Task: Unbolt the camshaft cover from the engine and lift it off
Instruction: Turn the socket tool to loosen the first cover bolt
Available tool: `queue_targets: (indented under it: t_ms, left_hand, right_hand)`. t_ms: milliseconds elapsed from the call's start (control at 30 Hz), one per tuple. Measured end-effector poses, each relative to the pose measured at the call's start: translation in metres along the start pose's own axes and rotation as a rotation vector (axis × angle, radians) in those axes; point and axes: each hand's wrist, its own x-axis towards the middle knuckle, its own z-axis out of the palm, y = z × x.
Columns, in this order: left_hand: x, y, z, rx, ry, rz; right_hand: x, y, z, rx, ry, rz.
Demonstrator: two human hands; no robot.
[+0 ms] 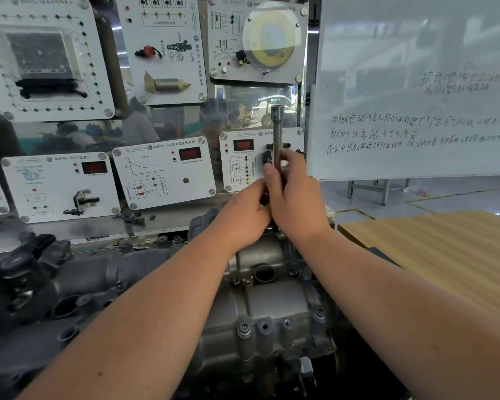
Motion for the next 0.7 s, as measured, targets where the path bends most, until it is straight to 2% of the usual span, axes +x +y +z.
queue_targets:
  t_ms: [300, 533, 700]
  left_hand:
    - [-0.0016, -0.0007, 0.0000, -0.042, -0.037, 0.026]
    - [0.0005, -0.0008, 0.0006, 0.002, -0.012, 0.019]
    - [0.0002, -0.0015, 0.0002, -0.021, -0.026, 0.025]
  right_hand:
    - [0.0008, 0.0029, 0.0016, -0.063, 0.018, -0.027]
    - [-0.0004, 0.0016, 0.0003, 0.014, 0.013, 0.005]
    - [-0.0007, 0.0030, 0.0011, -0.027, 0.023, -0.029]
